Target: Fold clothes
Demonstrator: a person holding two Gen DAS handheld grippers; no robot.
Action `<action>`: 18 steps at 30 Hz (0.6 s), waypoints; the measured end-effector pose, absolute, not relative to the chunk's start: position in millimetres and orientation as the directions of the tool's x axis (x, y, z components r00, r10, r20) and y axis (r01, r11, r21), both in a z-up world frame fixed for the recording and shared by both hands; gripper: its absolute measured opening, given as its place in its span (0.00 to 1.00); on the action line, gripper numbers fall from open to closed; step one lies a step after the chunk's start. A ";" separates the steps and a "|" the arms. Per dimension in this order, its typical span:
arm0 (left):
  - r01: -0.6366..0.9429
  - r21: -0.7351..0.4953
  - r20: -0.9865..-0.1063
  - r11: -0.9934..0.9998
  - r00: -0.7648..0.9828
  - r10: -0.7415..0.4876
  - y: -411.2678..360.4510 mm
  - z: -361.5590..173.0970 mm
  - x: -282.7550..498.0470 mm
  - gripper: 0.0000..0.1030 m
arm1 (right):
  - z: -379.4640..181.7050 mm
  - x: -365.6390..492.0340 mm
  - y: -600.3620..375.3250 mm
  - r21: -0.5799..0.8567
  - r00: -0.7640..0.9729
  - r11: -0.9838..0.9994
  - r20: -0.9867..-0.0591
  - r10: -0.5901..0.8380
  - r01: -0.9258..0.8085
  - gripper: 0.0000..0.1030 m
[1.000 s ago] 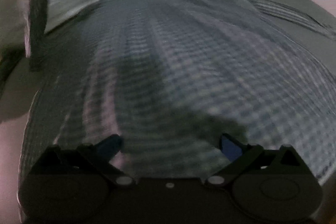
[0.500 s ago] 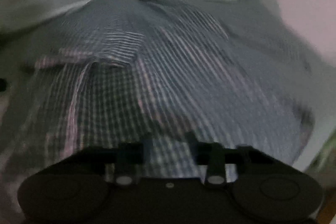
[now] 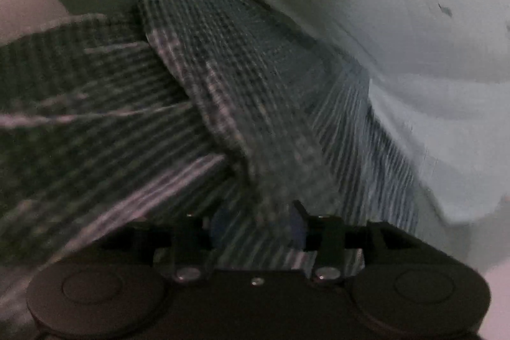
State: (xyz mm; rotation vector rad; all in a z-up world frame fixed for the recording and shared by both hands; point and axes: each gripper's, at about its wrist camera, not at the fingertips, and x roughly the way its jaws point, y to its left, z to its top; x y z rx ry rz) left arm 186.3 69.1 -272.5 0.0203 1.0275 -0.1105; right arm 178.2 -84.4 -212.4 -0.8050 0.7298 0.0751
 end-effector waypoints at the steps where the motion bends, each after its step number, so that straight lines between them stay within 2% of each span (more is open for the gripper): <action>1: 0.084 -0.018 -0.850 0.996 0.523 -0.059 62.0 -272.9 183.6 0.53 | -210.0 181.5 -87.8 -0.634 0.762 0.696 -0.618 -0.193 -0.338 0.48; 2: 0.066 -0.005 -0.846 0.998 0.531 -0.039 56.2 -272.4 180.7 0.44 | -207.6 184.9 -91.3 -0.638 0.768 0.687 -0.614 -0.181 -0.348 0.47; 3: 0.050 -0.003 -0.843 0.999 0.537 -0.029 52.5 -272.8 175.9 0.30 | -205.2 188.3 -94.7 -0.641 0.773 0.678 -0.611 -0.169 -0.359 0.42; 4: 0.026 -0.008 -0.843 1.000 0.537 -0.020 46.4 -273.0 174.6 0.24 | -202.7 191.7 -98.1 -0.645 0.779 0.669 -0.608 -0.156 -0.369 0.21; 5: 0.013 -0.001 -0.844 1.000 0.537 -0.008 40.3 -273.5 172.4 0.10 | -200.3 195.0 -101.6 -0.649 0.784 0.660 -0.604 -0.144 -0.379 0.11; 6: 0.010 0.020 -0.842 1.000 0.539 0.011 33.3 -273.0 171.4 0.03 | -197.9 198.4 -105.0 -0.652 0.788 0.650 -0.601 -0.132 -0.389 0.11; 8: -0.011 0.027 -0.840 1.000 0.542 0.029 21.9 -266.7 170.6 0.02 | -193.1 205.1 -111.8 -0.660 0.797 0.631 -0.595 -0.106 -0.408 0.10; 10: -0.041 -0.033 -0.828 0.999 0.560 -0.004 16.9 -251.4 165.6 0.01 | -183.3 209.6 -122.2 -0.673 0.815 0.617 -0.573 -0.085 -0.409 0.09; 12: -0.043 -0.065 -0.802 0.997 0.597 -0.027 4.1 -229.9 158.8 0.01 | -154.6 207.8 -148.9 -0.709 0.865 0.622 -0.492 -0.099 -0.332 0.09; 16: 0.096 -0.030 -0.748 0.995 0.658 -0.086 -47.1 -181.5 141.1 0.01 | -100.0 217.6 -228.7 -0.743 0.911 0.659 -0.345 -0.225 -0.118 0.09; 18: 0.165 -0.053 -0.752 0.985 0.643 -0.148 -73.4 -171.1 136.7 0.03 | -90.4 228.6 -269.7 -0.738 0.891 0.674 -0.328 -0.314 -0.034 0.10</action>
